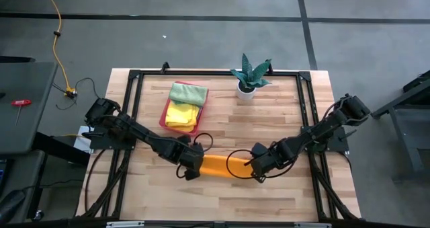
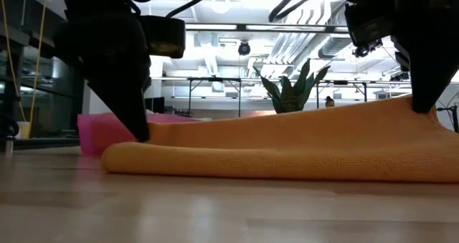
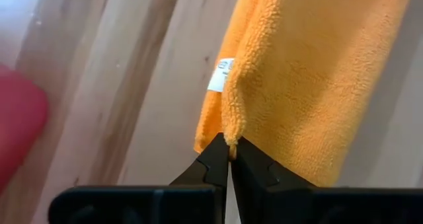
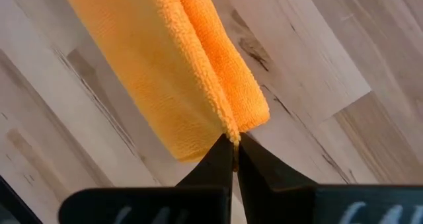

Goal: Fold microfiber towels
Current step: Fold the orange microfiber towel

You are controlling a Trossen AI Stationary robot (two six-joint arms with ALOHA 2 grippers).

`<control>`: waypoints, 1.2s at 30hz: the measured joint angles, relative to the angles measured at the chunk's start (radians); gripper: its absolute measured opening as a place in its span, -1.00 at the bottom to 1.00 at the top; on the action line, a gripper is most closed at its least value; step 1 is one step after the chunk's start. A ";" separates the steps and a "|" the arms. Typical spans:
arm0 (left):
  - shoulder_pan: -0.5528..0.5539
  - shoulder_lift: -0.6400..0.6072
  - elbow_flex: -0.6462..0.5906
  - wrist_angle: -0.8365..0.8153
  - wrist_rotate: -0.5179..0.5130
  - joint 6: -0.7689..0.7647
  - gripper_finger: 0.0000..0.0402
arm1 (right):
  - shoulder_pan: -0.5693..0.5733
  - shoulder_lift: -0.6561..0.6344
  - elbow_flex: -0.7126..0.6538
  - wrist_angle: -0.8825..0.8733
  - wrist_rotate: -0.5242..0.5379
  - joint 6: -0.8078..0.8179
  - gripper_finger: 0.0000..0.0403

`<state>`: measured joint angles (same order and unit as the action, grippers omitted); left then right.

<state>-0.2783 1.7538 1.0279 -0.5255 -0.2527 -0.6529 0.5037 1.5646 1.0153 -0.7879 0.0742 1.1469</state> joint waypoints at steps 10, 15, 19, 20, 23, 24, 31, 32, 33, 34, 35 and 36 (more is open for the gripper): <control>0.000 0.000 0.000 -0.002 -0.022 -0.018 -0.75 | 0.000 0.000 0.000 0.000 0.000 0.000 -0.85; 0.000 0.000 0.000 -0.006 -0.029 -0.026 -0.61 | 0.000 0.000 0.000 -0.001 0.013 0.001 -0.53; 0.005 -0.002 0.000 -0.029 -0.056 -0.071 -0.45 | 0.000 0.000 0.000 -0.003 0.029 0.005 -0.31; 0.009 -0.002 0.000 -0.038 -0.054 -0.073 -0.41 | 0.000 0.000 0.000 -0.005 0.031 0.005 -0.27; 0.015 -0.002 0.000 -0.069 -0.050 -0.070 -0.28 | 0.000 0.000 0.000 -0.023 0.031 0.005 -0.18; 0.018 -0.002 0.000 -0.077 -0.050 -0.070 -0.23 | 0.000 0.000 0.000 -0.031 0.031 0.005 -0.16; 0.038 -0.052 0.002 -0.180 -0.043 0.029 0.01 | 0.000 -0.024 0.001 -0.125 0.052 -0.027 -0.11; 0.038 -0.071 0.001 -0.205 -0.055 0.039 0.03 | 0.000 -0.038 0.001 -0.146 0.062 -0.027 -0.11; 0.038 -0.093 0.001 -0.217 -0.068 0.043 0.05 | 0.000 -0.054 0.001 -0.168 0.075 -0.028 -0.11; 0.038 -0.115 0.002 -0.225 -0.083 0.044 0.06 | 0.001 -0.071 0.001 -0.185 0.088 -0.029 -0.11; 0.037 -0.140 0.002 -0.235 -0.097 0.045 0.07 | 0.005 -0.090 0.001 -0.203 0.102 -0.029 -0.11; 0.032 -0.166 -0.001 -0.239 -0.107 0.047 0.08 | 0.009 -0.107 0.001 -0.220 0.114 -0.029 -0.11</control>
<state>-0.2461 1.5874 1.0267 -0.7645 -0.3599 -0.6063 0.5126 1.4575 1.0161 -1.0084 0.1883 1.1175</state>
